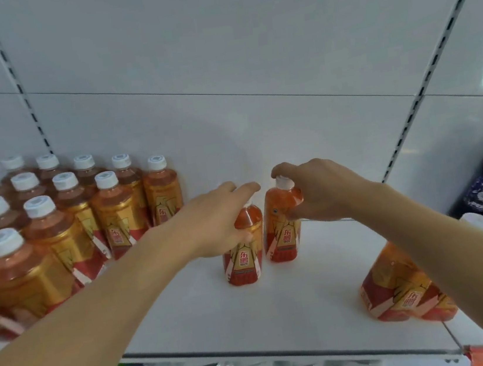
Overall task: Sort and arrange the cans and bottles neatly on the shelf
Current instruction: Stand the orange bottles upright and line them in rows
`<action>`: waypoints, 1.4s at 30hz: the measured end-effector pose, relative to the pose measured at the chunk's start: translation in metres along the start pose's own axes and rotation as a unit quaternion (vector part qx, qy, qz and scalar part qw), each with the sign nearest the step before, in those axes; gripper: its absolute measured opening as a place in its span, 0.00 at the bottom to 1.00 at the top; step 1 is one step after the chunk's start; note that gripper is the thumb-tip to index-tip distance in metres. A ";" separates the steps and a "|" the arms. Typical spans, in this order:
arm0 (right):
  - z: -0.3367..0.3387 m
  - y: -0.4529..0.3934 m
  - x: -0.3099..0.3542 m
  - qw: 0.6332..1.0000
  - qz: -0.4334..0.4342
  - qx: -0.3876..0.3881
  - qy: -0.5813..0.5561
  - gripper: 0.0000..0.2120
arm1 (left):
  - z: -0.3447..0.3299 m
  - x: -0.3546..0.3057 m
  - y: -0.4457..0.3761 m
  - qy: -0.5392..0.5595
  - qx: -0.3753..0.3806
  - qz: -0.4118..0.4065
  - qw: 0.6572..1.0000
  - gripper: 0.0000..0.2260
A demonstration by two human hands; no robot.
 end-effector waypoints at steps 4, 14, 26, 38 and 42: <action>-0.010 -0.003 0.046 0.999 0.027 -0.032 -0.033 0.40 | 0.009 0.035 0.039 -0.003 0.003 0.023 1.000 0.42; -0.045 -0.023 0.163 0.990 0.018 -0.109 -0.085 0.47 | 0.040 0.120 0.107 -0.118 -0.005 0.056 0.991 0.44; -0.054 -0.059 0.214 0.983 -0.070 -0.144 -0.094 0.49 | 0.047 0.153 0.106 -0.263 -0.041 -0.015 0.964 0.38; -0.055 -0.078 0.219 0.983 -0.049 -0.159 -0.079 0.47 | 0.059 0.163 0.105 -0.307 -0.012 0.023 0.951 0.35; -0.057 -0.078 0.218 0.983 -0.040 -0.164 -0.077 0.47 | 0.060 0.163 0.106 -0.304 -0.011 0.024 0.952 0.34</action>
Point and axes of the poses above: each hand's wrist, its own y-axis away from the middle knuckle, its own z-axis out of the back of the hand, x = y × z, the point moved 3 cm from there along -y, towards the middle knuckle, and after that the axes turned 1 degree about x, right-handed, at the moved point
